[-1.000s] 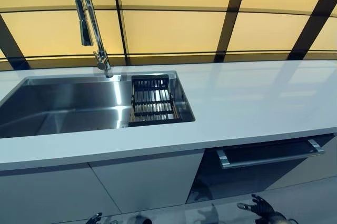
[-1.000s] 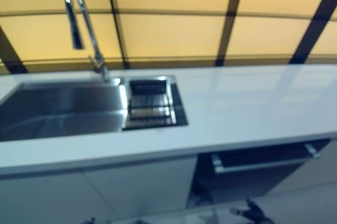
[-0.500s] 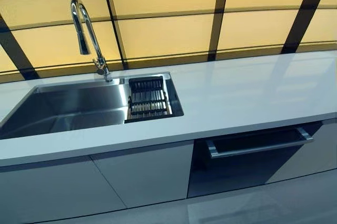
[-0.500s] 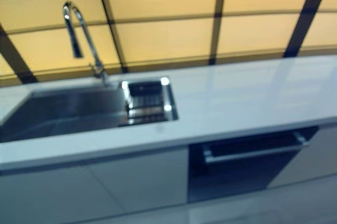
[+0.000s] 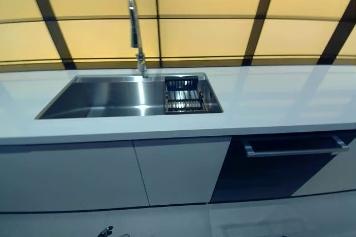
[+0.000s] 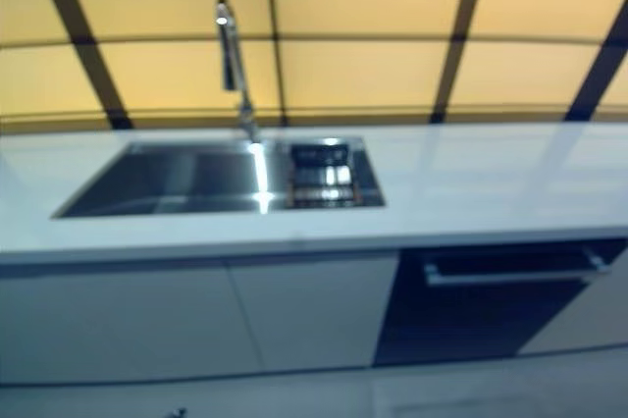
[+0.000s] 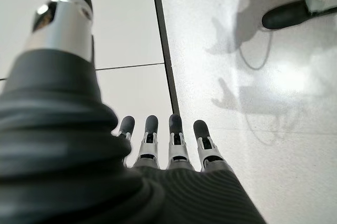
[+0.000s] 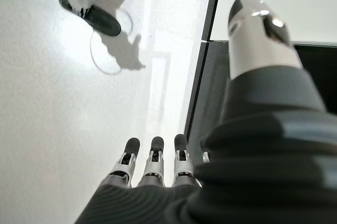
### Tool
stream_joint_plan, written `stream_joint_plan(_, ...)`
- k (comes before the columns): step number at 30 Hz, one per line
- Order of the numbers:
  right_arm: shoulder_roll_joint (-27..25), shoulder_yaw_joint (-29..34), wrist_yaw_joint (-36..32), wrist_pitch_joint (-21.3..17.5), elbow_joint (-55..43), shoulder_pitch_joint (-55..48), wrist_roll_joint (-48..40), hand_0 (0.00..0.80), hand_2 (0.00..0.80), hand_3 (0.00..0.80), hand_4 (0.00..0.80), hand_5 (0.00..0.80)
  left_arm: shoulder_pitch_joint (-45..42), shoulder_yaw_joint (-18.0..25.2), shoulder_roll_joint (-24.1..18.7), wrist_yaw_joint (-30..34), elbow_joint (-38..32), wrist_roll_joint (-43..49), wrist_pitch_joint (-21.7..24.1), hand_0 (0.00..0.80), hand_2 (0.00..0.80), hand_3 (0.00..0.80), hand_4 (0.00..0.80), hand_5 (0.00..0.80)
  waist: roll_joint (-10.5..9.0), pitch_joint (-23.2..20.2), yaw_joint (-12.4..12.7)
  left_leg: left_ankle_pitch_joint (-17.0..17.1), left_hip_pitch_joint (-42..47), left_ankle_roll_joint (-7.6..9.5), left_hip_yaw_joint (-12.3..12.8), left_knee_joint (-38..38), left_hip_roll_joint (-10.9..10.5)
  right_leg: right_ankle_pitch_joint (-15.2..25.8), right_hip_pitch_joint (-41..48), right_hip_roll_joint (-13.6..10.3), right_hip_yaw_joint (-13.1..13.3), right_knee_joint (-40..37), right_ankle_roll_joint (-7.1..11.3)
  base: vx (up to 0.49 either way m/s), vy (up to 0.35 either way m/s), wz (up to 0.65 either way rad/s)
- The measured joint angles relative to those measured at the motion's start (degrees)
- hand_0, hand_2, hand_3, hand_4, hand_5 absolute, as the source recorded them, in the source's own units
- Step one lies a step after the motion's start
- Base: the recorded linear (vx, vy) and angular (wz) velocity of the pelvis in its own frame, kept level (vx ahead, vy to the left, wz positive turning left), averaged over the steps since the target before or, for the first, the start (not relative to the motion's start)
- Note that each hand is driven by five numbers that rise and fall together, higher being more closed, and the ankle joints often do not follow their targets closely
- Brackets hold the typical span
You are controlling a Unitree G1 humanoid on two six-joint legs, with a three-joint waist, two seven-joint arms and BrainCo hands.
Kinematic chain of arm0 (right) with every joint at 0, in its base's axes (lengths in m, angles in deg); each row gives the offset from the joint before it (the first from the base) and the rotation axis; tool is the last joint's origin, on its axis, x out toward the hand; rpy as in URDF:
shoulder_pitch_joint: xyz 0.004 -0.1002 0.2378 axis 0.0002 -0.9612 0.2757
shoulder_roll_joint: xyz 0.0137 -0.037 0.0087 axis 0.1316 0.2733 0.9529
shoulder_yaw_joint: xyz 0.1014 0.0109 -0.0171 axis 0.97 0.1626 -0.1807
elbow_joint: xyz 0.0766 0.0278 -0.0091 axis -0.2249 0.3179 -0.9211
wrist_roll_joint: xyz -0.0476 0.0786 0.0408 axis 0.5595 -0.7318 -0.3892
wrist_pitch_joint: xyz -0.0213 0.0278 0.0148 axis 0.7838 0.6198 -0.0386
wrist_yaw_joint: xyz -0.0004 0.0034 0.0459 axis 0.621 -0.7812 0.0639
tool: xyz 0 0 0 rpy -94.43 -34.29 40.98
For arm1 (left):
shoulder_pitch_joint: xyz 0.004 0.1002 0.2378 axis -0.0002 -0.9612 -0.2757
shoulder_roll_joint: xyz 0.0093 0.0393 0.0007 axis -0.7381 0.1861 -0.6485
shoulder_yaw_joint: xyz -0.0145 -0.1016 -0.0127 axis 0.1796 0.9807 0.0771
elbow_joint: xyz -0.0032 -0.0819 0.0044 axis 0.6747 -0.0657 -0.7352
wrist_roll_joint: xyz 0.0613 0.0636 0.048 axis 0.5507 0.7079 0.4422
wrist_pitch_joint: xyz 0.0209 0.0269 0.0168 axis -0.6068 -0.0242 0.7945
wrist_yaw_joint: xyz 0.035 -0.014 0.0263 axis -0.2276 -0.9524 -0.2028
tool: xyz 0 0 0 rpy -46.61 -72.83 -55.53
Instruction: Take plates into dishwasher
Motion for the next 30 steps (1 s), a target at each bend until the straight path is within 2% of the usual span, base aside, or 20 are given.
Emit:
stream_joint_plan(3,0.05,0.01,0.00,-0.35,-1.08,-0.06,-0.53,0.000,0.000,0.000,0.000,0.000,-0.30,-0.29,-0.17,0.05,0.70,0.99,-0.08,0.000,0.000,0.000,0.000,0.000,-0.06,0.40,-1.22,1.46,0.30,0.58,-1.32,-1.52,-0.36,1.02,0.04,0.85,-0.04,-1.00,1.55,-0.213,0.135,0.20)
stream_joint_plan(5,0.37,0.00,0.01,-0.63,-1.40,0.11,-0.53,0.000,0.000,0.000,0.000,0.000,-0.76,-0.39,0.01,0.11,1.54,1.05,-0.39,0.000,0.000,0.000,0.000,0.000,0.01,1.07,-1.07,1.95,1.03,0.51,-1.08,-2.19,-0.45,2.65,0.83,1.12,-0.25,-2.68,2.22,-0.258,0.131,-0.07)
stream_joint_plan(6,0.55,0.00,0.01,-0.64,-1.45,0.25,-0.53,0.000,0.000,0.000,0.000,0.000,-1.11,-0.39,0.05,0.12,1.77,1.04,-0.73,0.000,0.000,0.000,0.000,0.000,0.15,1.32,-1.06,1.98,1.26,0.49,-1.10,-2.21,-0.49,2.99,1.24,1.16,-0.27,-2.71,2.18,-0.268,0.086,-0.16)
stream_joint_plan(7,0.81,0.02,0.01,-0.66,-1.37,0.68,-0.53,0.000,0.000,0.000,0.000,0.000,-1.59,-0.31,0.45,0.17,2.59,1.00,-1.48,0.000,0.000,0.000,0.000,0.000,0.87,1.99,-1.10,2.19,1.83,0.51,-1.03,-2.36,-0.29,4.51,0.80,1.40,0.18,-1.07,0.70,-0.199,0.003,-0.13)
stream_joint_plan(9,1.55,-0.03,-0.07,-0.67,-0.84,0.72,-0.54,0.000,0.000,0.000,0.000,0.000,-1.87,-0.04,0.51,0.38,4.26,0.97,-2.31,0.000,0.000,0.000,0.000,0.000,1.51,2.58,-1.11,2.10,2.28,0.75,-1.17,-2.45,0.00,4.48,1.04,1.31,3.06,0.26,0.70,-0.197,-0.034,-0.02)
stream_joint_plan(10,2.18,-0.04,-0.06,-0.67,-0.54,0.49,-0.55,0.000,0.000,0.000,0.000,0.000,-1.69,0.31,0.41,0.50,4.78,0.97,-2.45,0.000,0.000,0.000,0.000,0.000,1.58,2.69,-1.13,2.00,2.20,0.60,-1.88,-2.49,0.24,4.32,1.06,1.64,6.29,0.85,0.82,-0.212,-0.075,0.26)
stream_joint_plan(11,2.82,-0.02,-0.02,-0.69,-0.08,0.37,-0.58,0.000,0.000,0.000,0.000,0.000,-1.62,0.61,0.40,0.69,5.02,0.97,-2.47,0.000,0.000,0.000,0.000,0.000,1.76,2.81,-1.06,2.25,2.08,0.68,-2.59,-2.56,0.63,3.60,1.16,1.77,8.06,1.88,1.04,-0.203,-0.086,0.33)
stream_joint_plan(12,3.13,-0.02,0.04,-0.72,0.18,0.33,-0.59,0.000,0.000,0.000,0.000,0.000,-1.60,0.82,0.54,0.73,5.13,0.97,-2.51,0.000,0.000,0.000,0.000,0.000,1.87,2.86,-1.05,2.56,2.08,0.76,-2.83,-2.72,1.10,2.76,1.05,1.91,9.15,3.33,0.74,-0.164,-0.091,0.43)
stream_joint_plan(14,4.89,-0.04,0.23,-0.98,0.84,-0.18,-0.65,0.000,0.000,0.000,0.000,0.000,-1.88,0.74,0.66,1.09,5.26,0.97,-2.71,0.000,0.000,0.000,0.000,0.000,1.69,2.27,-0.83,2.80,1.91,-0.12,-3.49,-3.30,3.16,0.50,1.23,2.82,11.09,7.05,0.35,-0.129,-0.102,0.42)
stream_joint_plan(16,6.12,-0.05,0.60,-1.63,0.91,-0.34,-1.11,0.000,0.000,0.000,0.000,0.000,-2.59,0.70,0.54,1.23,5.71,0.97,-3.50,0.000,0.000,0.000,0.000,0.000,0.31,1.13,-0.06,3.03,1.92,-0.91,-4.58,-3.66,3.42,-0.03,2.68,3.80,11.52,3.18,0.07,-0.124,-0.120,0.06)
stream_joint_plan(17,6.55,-0.10,0.74,-1.90,0.90,-0.23,-1.40,0.000,0.000,0.000,0.000,0.000,-2.88,0.52,0.53,1.65,5.96,0.97,-3.53,0.000,0.000,0.000,0.000,0.000,-0.39,0.61,0.81,3.32,1.40,-2.30,-4.89,-3.65,3.35,-0.56,3.91,3.91,11.73,-0.67,-0.64,-0.123,-0.157,-0.13)
stream_joint_plan(18,6.75,-0.16,0.82,-1.92,0.82,-0.05,-1.65,0.000,0.000,0.000,0.000,0.000,-3.10,0.60,0.49,1.70,5.99,0.97,-3.55,0.000,0.000,0.000,0.000,0.000,-0.87,0.25,0.82,3.46,1.11,-2.83,-4.50,-3.67,3.34,-0.82,4.55,3.92,11.39,-2.84,-0.83,-0.112,-0.205,-0.27)
stream_joint_plan(20,7.29,-0.35,1.07,-2.19,0.74,0.24,-1.81,0.000,0.000,0.000,0.000,0.000,-3.69,0.75,1.08,1.92,5.87,0.87,-3.60,0.000,0.000,0.000,0.000,0.000,-0.31,-0.68,0.77,3.44,1.22,-4.40,-4.03,-3.46,4.98,0.90,6.92,5.51,10.54,-8.66,-2.15,-0.088,-0.203,-0.16)
stream_joint_plan(24,7.84,-2.33,1.03,-2.19,0.81,-1.09,-2.08,0.000,0.000,0.000,0.000,0.000,-3.89,0.75,1.09,2.44,4.01,0.32,-3.52,0.000,0.000,0.000,0.000,0.000,-0.20,-2.69,0.99,2.94,1.65,-6.39,-2.81,-3.49,7.57,2.29,8.24,7.96,10.56,-11.61,-3.90,-0.048,-0.184,-0.17)
stream_joint_plan(30,7.91,-2.32,0.94,-2.23,0.82,-1.56,-4.12,0.000,0.000,0.000,0.000,0.000,-3.48,0.72,2.22,2.40,1.60,-0.81,-3.29,0.000,0.000,0.000,0.000,0.000,0.92,-3.32,0.50,2.38,2.27,-7.47,-2.69,-3.41,9.49,2.15,9.28,9.92,10.42,-12.15,-4.94,-0.003,-0.104,-0.04)
